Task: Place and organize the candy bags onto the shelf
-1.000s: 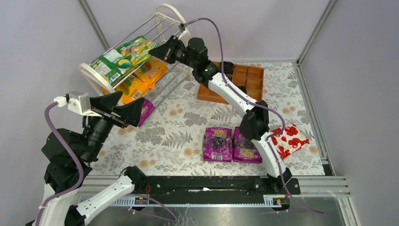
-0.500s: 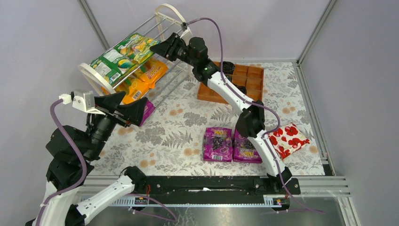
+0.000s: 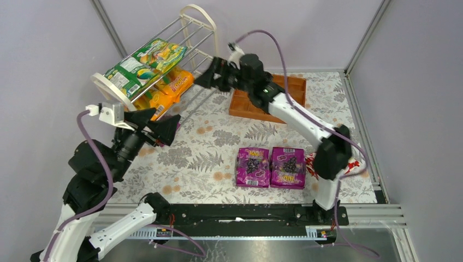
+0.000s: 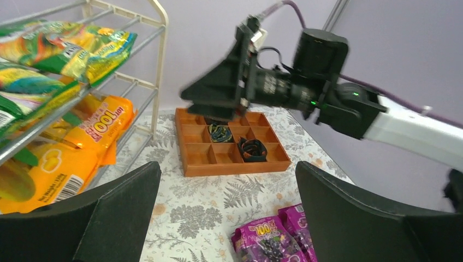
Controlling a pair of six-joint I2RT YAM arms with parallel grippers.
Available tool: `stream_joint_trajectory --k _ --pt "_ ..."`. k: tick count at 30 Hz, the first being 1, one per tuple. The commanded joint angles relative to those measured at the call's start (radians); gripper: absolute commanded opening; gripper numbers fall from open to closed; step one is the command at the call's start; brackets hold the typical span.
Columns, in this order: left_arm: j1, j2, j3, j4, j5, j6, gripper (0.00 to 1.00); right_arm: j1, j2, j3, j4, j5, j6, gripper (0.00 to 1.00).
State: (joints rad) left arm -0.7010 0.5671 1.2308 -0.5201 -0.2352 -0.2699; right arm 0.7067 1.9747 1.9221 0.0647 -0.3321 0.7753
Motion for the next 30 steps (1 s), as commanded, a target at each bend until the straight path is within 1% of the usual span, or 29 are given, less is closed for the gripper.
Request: stream_joint_trajectory --k 1,4,6,7,9,10,12,13,17,20,24,26,30 --pt "-0.003 0.015 -0.074 0.042 0.062 -0.055 0.99 -0.032 -0.3 -0.383 -0.044 0.014 -0.224 1.0" --pt "-0.003 0.036 -0.17 0.071 0.143 -0.127 0.99 -0.035 -0.482 -0.686 -0.056 0.121 -0.315 1.0" --pt "-0.002 0.072 -0.252 0.111 0.222 -0.197 0.99 -0.039 -0.584 -0.85 -0.073 0.183 -0.338 1.0" --pt "-0.003 0.098 -0.303 0.142 0.283 -0.239 0.99 -0.04 -0.632 -0.918 -0.095 0.211 -0.342 1.0" --pt "-0.003 0.164 -0.41 0.23 0.405 -0.327 0.99 -0.04 -0.732 -1.031 -0.122 0.267 -0.336 1.0" --pt "-0.003 0.212 -0.465 0.303 0.462 -0.371 0.99 -0.041 -0.774 -1.076 -0.13 0.281 -0.332 1.0" --pt "-0.007 0.33 -0.541 0.397 0.544 -0.439 0.97 -0.041 -0.852 -1.15 -0.157 0.308 -0.317 1.0" --pt "-0.013 0.394 -0.56 0.427 0.561 -0.458 0.96 -0.041 -0.893 -1.179 -0.171 0.318 -0.31 1.0" --pt "-0.033 0.626 -0.541 0.45 0.52 -0.453 0.91 -0.041 -1.064 -1.28 -0.209 0.339 -0.281 1.0" --pt "-0.037 0.759 -0.503 0.472 0.492 -0.445 0.87 -0.041 -1.18 -1.337 -0.229 0.369 -0.269 1.0" --pt "-0.04 0.88 -0.471 0.556 0.518 -0.465 0.82 -0.041 -1.28 -1.391 -0.258 0.38 -0.262 1.0" --pt "-0.041 0.94 -0.444 0.564 0.511 -0.466 0.79 -0.04 -1.311 -1.406 -0.279 0.385 -0.261 1.0" --pt "-0.041 1.0 -0.411 0.598 0.51 -0.483 0.76 -0.041 -1.357 -1.427 -0.313 0.393 -0.264 1.0"
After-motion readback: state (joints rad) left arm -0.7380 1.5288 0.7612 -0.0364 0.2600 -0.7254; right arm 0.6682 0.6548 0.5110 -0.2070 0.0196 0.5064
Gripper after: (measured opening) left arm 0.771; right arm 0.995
